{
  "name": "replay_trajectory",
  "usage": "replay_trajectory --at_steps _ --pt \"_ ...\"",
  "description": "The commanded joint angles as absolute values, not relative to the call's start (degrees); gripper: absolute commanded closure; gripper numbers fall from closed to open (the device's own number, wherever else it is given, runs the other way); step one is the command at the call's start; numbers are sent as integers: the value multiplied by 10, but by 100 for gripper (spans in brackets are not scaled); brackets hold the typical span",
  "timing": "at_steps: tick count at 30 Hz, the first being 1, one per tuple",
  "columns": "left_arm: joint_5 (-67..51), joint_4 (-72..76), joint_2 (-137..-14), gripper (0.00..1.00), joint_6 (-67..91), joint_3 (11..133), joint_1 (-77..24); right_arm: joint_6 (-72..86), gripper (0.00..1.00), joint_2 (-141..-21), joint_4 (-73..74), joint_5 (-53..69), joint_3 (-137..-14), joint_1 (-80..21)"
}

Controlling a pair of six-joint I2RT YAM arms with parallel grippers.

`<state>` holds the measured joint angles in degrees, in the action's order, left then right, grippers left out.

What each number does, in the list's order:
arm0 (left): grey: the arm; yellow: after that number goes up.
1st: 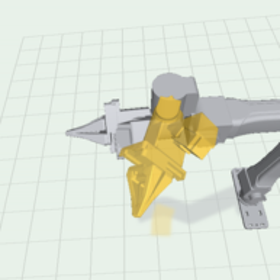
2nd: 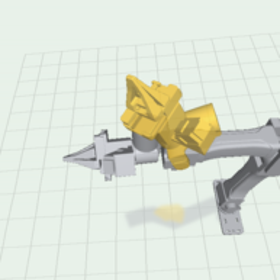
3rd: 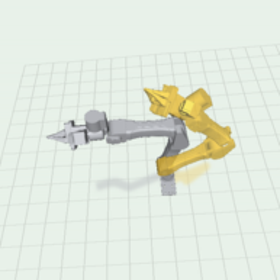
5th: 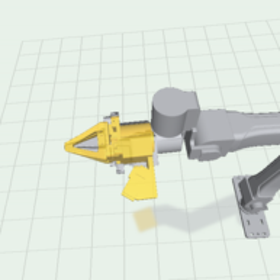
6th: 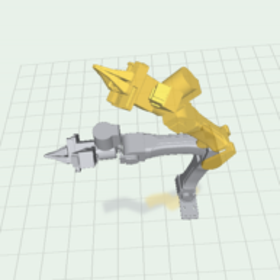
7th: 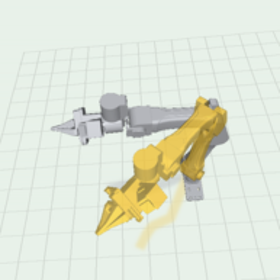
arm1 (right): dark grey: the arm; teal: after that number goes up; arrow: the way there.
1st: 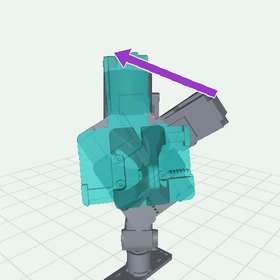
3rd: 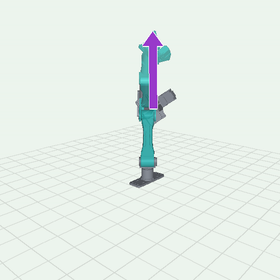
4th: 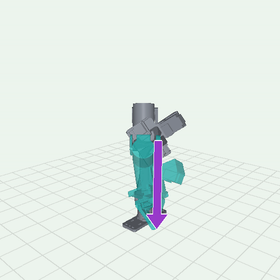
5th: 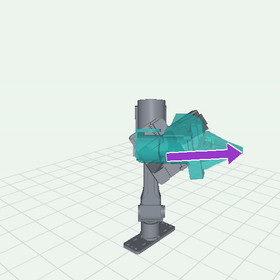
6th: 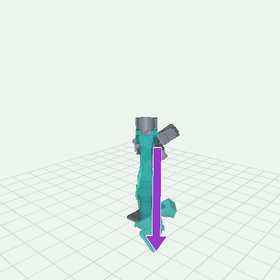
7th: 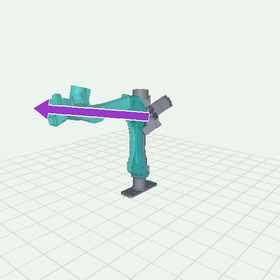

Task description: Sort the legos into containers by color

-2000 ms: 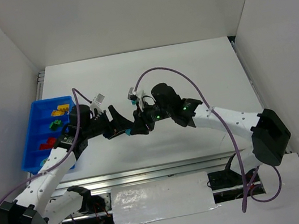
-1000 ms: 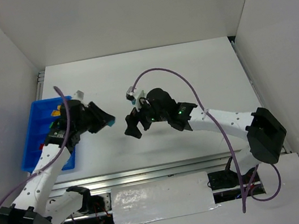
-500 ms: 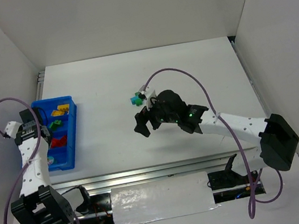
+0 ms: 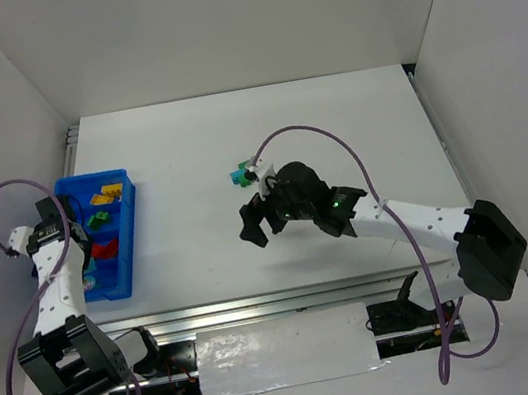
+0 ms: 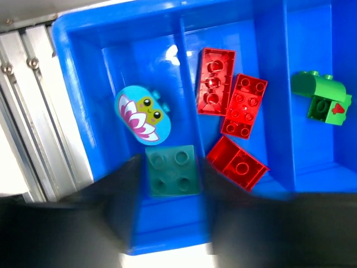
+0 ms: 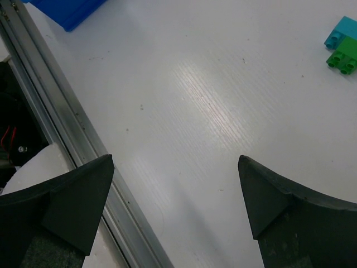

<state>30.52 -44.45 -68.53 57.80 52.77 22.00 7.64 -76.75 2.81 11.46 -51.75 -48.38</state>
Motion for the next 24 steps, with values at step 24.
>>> replay_trajectory --at_steps 24 --pt "87 -306 -472 1 315 511 120 213 0 -1280 374 -175 -1108 -372"
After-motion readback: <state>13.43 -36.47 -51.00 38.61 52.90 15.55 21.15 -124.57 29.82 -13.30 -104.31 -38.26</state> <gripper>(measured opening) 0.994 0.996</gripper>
